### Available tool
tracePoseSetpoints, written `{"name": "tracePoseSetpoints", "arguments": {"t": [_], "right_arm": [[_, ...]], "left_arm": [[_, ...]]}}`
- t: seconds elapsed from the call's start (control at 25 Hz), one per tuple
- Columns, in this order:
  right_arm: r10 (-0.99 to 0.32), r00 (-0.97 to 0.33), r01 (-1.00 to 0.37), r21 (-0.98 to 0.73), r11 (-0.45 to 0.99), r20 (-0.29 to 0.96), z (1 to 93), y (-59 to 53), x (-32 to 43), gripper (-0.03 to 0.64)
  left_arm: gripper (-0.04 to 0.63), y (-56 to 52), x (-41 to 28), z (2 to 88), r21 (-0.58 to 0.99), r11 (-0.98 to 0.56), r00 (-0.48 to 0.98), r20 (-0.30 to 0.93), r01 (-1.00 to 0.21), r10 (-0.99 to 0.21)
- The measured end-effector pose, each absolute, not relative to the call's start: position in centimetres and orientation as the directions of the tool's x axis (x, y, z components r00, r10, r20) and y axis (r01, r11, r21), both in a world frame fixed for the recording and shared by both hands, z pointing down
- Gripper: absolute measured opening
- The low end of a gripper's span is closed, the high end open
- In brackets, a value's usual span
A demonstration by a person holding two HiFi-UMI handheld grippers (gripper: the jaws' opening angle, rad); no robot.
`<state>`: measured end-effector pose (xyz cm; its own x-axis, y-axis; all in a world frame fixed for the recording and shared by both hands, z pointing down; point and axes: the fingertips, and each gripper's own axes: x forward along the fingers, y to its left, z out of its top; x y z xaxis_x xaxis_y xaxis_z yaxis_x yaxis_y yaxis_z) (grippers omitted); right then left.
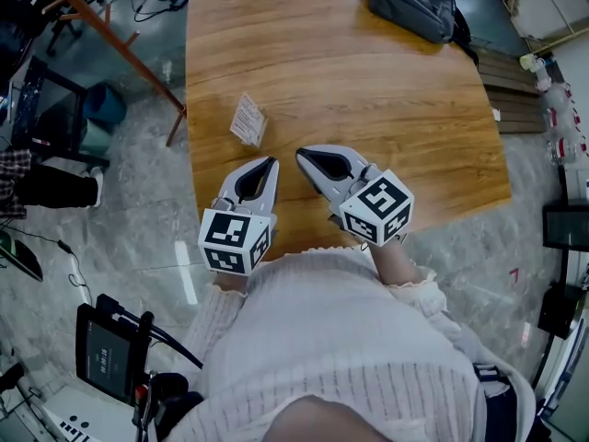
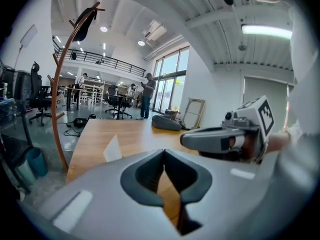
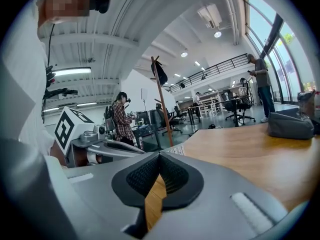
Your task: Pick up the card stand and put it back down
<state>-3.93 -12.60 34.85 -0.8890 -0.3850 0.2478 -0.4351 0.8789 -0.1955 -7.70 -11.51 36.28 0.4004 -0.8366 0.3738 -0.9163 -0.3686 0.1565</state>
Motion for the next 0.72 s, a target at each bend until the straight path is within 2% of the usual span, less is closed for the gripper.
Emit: {"name": "tracePoseSetpoints", "arguments": {"t": [0.72], "right_arm": [[-0.375,-0.889,-0.428,-0.185,0.885,0.265,35.23,-12.32,-4.35,0.0]], "left_arm": [[0.008,-11.8,-8.61,36.07,0.153,-0.36,0.391,0.362,-0.92,-0.846]]}}
